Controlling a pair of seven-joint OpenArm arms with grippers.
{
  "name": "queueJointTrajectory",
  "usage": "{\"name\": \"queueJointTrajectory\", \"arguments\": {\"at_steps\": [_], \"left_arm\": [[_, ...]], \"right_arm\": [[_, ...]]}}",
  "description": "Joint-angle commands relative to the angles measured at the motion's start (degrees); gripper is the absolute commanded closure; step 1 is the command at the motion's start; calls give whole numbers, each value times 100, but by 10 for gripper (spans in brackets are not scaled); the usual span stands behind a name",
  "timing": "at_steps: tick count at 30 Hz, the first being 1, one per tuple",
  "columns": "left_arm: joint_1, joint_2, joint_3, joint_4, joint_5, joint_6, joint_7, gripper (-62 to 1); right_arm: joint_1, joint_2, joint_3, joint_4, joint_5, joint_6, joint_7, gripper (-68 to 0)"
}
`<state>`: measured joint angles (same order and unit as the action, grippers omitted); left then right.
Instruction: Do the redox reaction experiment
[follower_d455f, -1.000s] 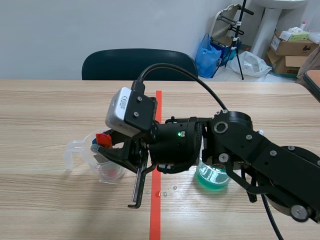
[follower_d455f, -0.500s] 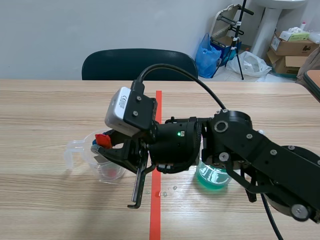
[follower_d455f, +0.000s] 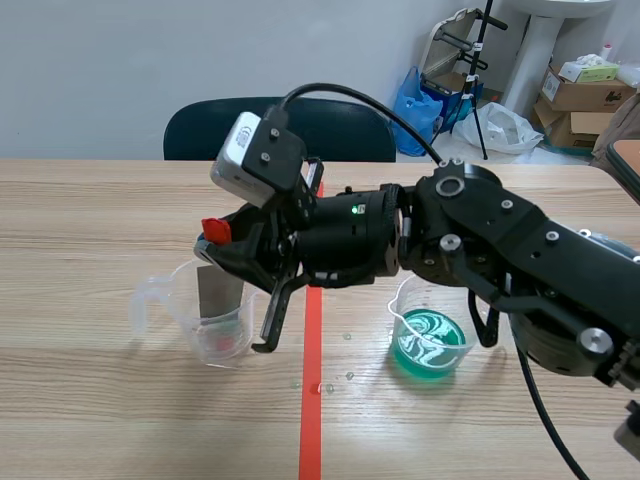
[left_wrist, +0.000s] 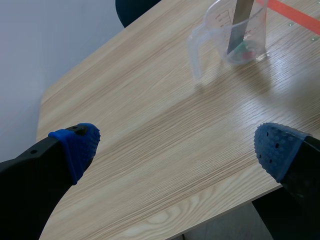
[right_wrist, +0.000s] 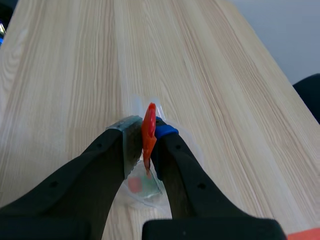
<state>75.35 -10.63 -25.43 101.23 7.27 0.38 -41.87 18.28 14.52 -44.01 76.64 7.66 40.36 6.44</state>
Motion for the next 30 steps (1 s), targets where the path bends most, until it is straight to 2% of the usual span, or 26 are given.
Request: {"name": "queueJointTrajectory", "arguments": {"at_steps": [1,12,19,22,27,30], "left_arm": [[9,11,-9,55,-55,28,-76,-623],[9,11,-9,55,-55,24,-76,-623],[9,11,-9,55,-55,22,-74,-623],[9,11,-9,55,-55,9,-68,-623],[9,11,-9,55,-55,-9,-66,-623],[9,11,-9,55,-55,-11,-68,-623]], "right_arm": [[160,-92,22,186,125,4,-105,-6],[376,-170,33,699,994,-4,-1456,-6],[422,-199,175,1207,1453,-319,-2162,-6],[590,-264,175,1259,1777,-339,-2494,-6],[929,-428,173,1279,2354,-654,-3191,-6],[1095,-474,173,1303,2680,-656,-3427,-6]]}}
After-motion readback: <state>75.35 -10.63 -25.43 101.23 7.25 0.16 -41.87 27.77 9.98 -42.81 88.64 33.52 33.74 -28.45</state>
